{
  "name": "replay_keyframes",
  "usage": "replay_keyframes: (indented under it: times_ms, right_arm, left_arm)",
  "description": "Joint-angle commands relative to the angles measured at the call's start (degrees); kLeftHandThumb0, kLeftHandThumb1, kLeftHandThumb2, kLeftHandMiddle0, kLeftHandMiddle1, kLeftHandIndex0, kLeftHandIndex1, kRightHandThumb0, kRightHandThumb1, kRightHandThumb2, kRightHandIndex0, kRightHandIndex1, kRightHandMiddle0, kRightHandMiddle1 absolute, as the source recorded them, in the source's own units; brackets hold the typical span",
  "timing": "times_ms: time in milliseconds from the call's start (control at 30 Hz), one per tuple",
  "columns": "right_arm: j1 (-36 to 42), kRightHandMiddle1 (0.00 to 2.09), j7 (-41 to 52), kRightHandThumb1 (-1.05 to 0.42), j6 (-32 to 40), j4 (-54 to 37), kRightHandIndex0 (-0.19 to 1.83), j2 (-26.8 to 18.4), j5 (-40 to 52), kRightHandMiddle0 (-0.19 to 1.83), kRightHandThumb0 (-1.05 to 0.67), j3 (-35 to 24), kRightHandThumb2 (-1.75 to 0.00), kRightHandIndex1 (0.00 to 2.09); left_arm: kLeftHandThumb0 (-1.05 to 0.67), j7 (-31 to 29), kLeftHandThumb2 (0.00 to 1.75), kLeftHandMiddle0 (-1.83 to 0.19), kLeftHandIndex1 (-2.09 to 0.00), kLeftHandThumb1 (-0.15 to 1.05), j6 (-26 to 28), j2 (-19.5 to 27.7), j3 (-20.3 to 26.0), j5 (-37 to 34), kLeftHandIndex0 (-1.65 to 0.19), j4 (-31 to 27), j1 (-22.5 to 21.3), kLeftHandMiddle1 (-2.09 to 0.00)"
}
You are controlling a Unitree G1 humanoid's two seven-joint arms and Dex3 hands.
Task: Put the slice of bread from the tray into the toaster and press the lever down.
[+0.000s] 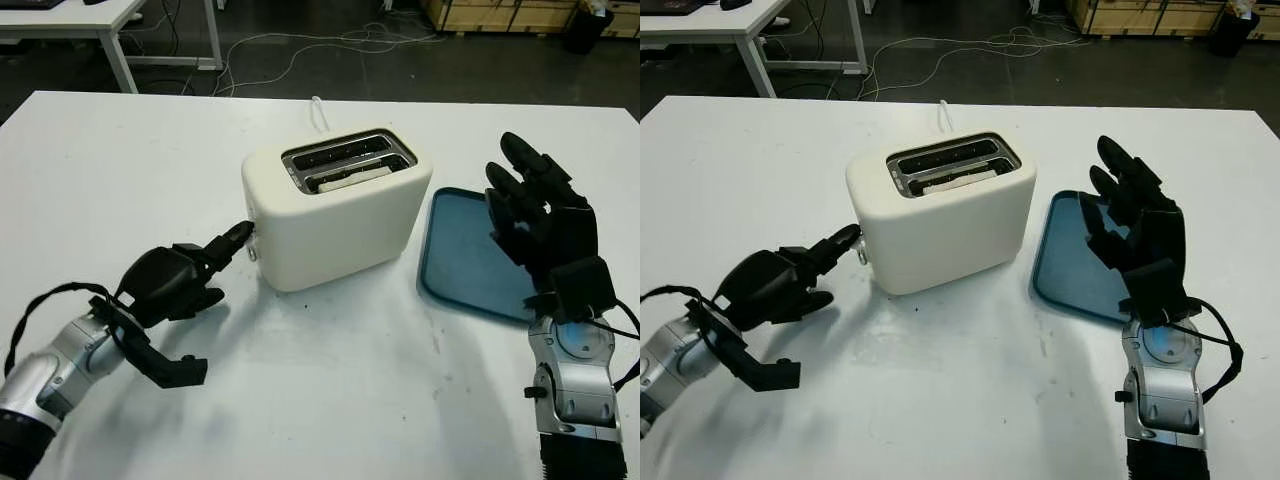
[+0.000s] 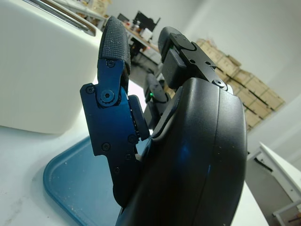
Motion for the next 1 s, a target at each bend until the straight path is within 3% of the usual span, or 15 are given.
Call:
replay_keyframes:
  times_ms: [0, 100, 267, 367, 433, 500, 700, 900, 967]
  right_arm:
    - [-0.8, 0.00, 0.0, -0.92, -0.1, -0.3, 0.51, -0.4, 0.4, 0.50, -0.67, -0.1, -0.40, 0.00]
    - [-0.9, 0.00, -0.1, -0.92, -0.5, 0.1, 0.50, -0.3, 0.3, 0.50, -0.66, 0.0, -0.39, 0.00]
    - [-0.9, 0.00, -0.6, -0.92, -0.4, 0.0, 0.51, -0.3, -0.6, 0.50, -0.67, 0.3, -0.40, 0.00]
    - [-0.8, 0.00, -0.5, -0.92, -0.2, -0.2, 0.51, -0.3, -0.2, 0.50, -0.67, 0.4, -0.40, 0.00]
    - [-0.7, 0.00, -0.3, -0.92, -0.3, -0.2, 0.50, -0.3, 0.0, 0.50, -0.66, 0.4, -0.40, 0.00]
    - [-0.7, 0.00, -0.2, -0.92, -0.4, -0.1, 0.50, -0.4, 0.1, 0.50, -0.66, 0.4, -0.40, 0.00]
    - [-0.5, 0.00, -0.4, -0.92, 0.4, -1.0, 0.50, -0.4, -0.1, 0.50, -0.66, 0.5, -0.40, 0.00]
    - [-0.3, 0.01, -0.4, -0.92, -0.2, -0.8, 0.51, -0.6, -0.3, 0.51, -0.67, 0.3, -0.40, 0.01]
    - [-0.2, 0.01, -0.4, -0.92, 0.0, -1.0, 0.52, -0.5, -0.3, 0.51, -0.67, 0.4, -0.40, 0.01]
  left_arm:
    - [-0.24, -4.2, 0.23, -0.69, -0.13, 0.92, -0.9, 0.3, -1.4, 1.2, -1.04, -1.9, -3.7, -1.25]
    - [-0.25, -6.2, 0.21, -0.67, -0.15, 0.92, -2.9, 1.1, -1.6, 1.2, -1.05, -2.7, -6.8, -1.30]
    - [-0.27, -8.7, 0.24, -0.68, -0.18, 0.92, -4.1, 1.2, -1.9, 1.0, -1.04, -2.9, -11.1, -1.16]
    - [-0.29, -9.1, 0.27, -0.75, -0.23, 0.92, -4.9, 1.4, -2.2, 1.4, -1.09, -2.6, -13.2, -1.20]
    - [-0.33, -10.2, 0.33, -0.74, -0.42, 0.92, -5.1, 1.7, -2.8, 2.1, -1.03, -2.7, -14.6, -1.25]
    - [-0.37, -11.2, 0.38, -0.76, -0.76, 0.92, -5.7, 1.9, -3.6, 2.5, -0.90, -2.4, -15.8, -1.26]
    - [-0.39, -13.9, 0.37, -0.79, -1.20, 0.92, -7.4, 1.4, -6.5, 2.5, -0.82, -0.5, -17.8, -1.46]
    - [-0.40, -14.9, 0.39, -0.76, -1.37, 0.92, -8.0, 1.0, -7.9, 2.5, -0.78, -0.1, -18.2, -1.61]
    - [-0.40, -14.3, 0.40, -0.77, -1.35, 0.91, -8.6, 0.9, -7.9, 2.3, -0.78, 0.0, -17.9, -1.56]
